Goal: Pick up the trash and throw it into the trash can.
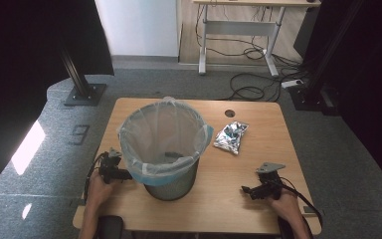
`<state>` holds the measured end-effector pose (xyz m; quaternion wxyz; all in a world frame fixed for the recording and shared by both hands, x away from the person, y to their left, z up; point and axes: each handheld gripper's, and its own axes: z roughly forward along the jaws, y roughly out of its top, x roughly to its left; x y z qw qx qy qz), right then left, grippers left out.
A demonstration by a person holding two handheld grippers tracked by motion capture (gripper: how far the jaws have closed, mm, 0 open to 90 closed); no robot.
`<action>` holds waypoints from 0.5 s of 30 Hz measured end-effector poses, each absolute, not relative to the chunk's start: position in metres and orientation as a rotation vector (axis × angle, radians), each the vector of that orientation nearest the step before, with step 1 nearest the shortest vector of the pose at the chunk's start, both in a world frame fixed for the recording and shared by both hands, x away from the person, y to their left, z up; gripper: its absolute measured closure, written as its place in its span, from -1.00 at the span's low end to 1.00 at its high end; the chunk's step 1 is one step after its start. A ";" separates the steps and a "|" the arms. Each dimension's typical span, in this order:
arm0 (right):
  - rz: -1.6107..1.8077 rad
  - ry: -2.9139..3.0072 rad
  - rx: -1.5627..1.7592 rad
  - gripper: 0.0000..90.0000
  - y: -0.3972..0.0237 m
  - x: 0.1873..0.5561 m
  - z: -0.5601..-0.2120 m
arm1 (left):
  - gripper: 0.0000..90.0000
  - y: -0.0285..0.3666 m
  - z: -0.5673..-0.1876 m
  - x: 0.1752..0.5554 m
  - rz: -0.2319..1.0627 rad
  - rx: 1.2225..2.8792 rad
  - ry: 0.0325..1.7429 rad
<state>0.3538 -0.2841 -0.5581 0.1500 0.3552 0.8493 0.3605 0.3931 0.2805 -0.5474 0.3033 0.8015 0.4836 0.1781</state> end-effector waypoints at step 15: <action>1.040 2.453 1.003 -1.00 -0.283 0.356 -0.558 | -1.00 0.280 -0.547 0.393 0.472 2.125 1.279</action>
